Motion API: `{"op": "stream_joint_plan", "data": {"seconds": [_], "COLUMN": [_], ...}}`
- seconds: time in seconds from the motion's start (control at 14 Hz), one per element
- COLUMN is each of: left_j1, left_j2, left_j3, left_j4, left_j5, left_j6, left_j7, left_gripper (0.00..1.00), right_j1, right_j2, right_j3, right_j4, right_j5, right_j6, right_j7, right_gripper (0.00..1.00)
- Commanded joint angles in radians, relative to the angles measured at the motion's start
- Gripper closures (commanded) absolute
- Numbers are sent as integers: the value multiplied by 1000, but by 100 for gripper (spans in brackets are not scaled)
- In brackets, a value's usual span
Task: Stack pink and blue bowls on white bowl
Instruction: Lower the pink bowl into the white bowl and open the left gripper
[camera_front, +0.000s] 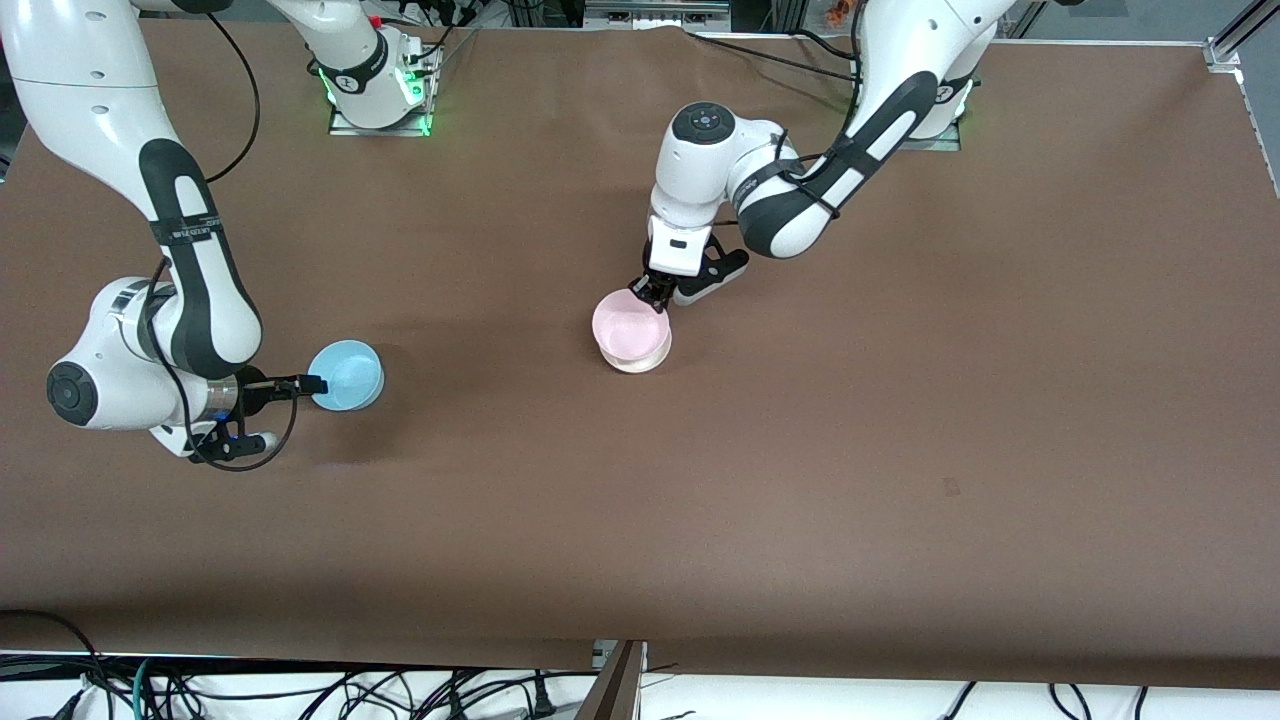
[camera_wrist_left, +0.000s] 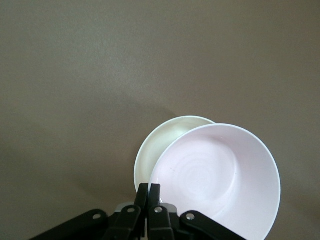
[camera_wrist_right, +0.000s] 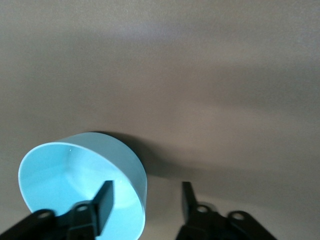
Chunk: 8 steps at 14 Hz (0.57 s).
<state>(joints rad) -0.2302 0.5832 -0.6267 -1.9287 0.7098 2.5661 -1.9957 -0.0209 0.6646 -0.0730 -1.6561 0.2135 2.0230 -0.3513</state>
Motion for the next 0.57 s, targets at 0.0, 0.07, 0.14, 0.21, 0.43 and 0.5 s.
{"op": "stream_joint_plan", "data": {"seconds": [0.0,0.07,0.14,0.21,0.43,0.5], "left_j1": [-14,-14,-14,-14,-17,-17], "left_j2": [9,10,20,23,37,41], "left_j3": [13,15,16,18,31,33], "left_j4": [27,27,27,27,28,28], "left_j5": [37,39,40,45,54,59], "left_j6": [-10,-10,-10,-10,-9,-7], "left_j7": [-40,-40,-40,-40,-40,-40], "left_gripper": [100,100,100,100,100,100], "right_j1": [1,1,1,1,1,1], "right_j2": [-5,-5,-5,-5,-6,-6], "right_j3": [2,4,4,4,13,15], "right_j4": [-21,-21,-21,-21,-19,-19], "right_j5": [23,23,23,23,23,23], "right_j6": [11,10,8,6,2,2], "right_j7": [-21,-21,-21,-20,-20,-17], "right_gripper": [55,59,65,73,92,97]}}
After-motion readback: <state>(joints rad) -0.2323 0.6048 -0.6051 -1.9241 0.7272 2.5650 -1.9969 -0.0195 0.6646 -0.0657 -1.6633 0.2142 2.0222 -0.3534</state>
